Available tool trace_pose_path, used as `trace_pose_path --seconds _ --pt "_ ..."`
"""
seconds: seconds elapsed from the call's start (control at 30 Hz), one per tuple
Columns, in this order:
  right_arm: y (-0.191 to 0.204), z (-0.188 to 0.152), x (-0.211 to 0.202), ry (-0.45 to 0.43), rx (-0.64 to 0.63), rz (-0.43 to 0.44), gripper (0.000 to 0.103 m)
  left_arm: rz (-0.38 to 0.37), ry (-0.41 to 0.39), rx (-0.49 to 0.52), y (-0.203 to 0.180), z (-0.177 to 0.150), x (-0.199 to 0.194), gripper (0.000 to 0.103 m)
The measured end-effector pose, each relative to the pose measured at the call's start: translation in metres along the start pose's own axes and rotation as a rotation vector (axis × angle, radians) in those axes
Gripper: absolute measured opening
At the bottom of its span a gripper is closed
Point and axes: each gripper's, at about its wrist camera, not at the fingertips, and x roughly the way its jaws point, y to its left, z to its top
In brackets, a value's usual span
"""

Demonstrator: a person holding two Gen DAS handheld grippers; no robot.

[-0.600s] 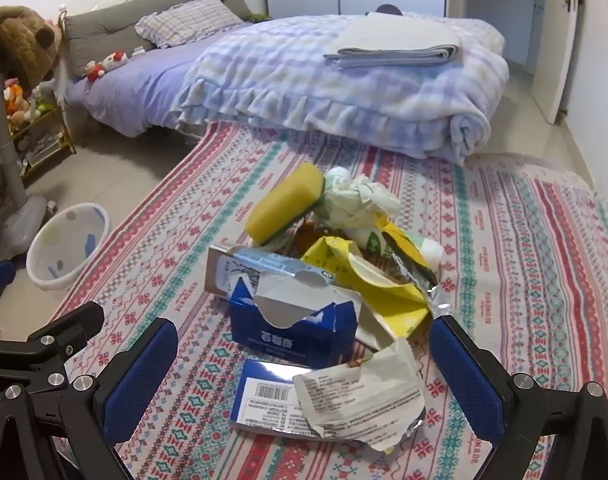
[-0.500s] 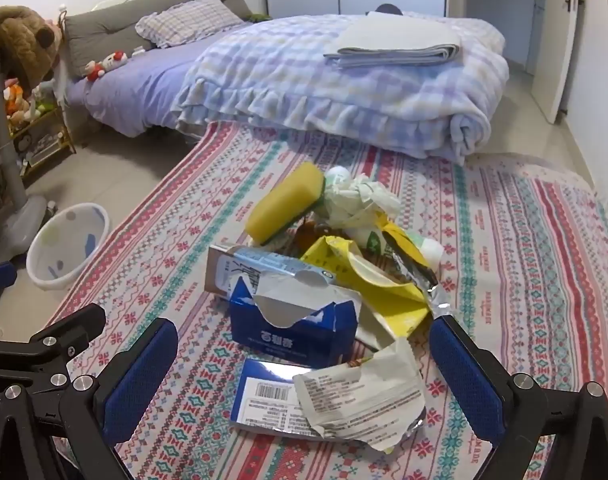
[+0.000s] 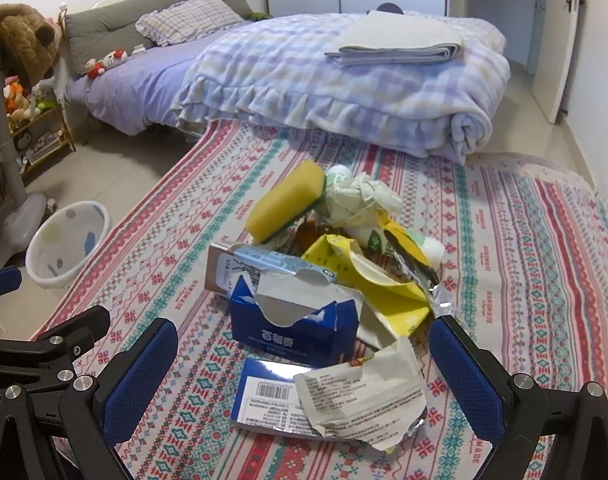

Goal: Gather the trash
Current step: 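Move both tools toward the trash pile on the rug, then grasp the white wrapper with the right tool while the left tool grasps the blue carton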

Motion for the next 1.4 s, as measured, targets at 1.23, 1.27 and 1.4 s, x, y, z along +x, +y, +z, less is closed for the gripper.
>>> trace_pose_path --seconds 1.23,1.27,1.4 --pt "-0.105 -0.033 0.048 0.26 0.526 0.002 0.103 -0.394 0.171 0.154 -0.07 -0.021 0.058 0.103" --pt "-0.108 -0.036 0.051 0.263 0.56 0.03 0.103 -0.394 0.171 0.197 -0.08 -0.024 0.058 0.103" --pt "-0.112 -0.047 0.061 0.301 0.644 0.108 0.103 -0.394 0.194 0.271 -0.098 -0.035 0.06 0.103"
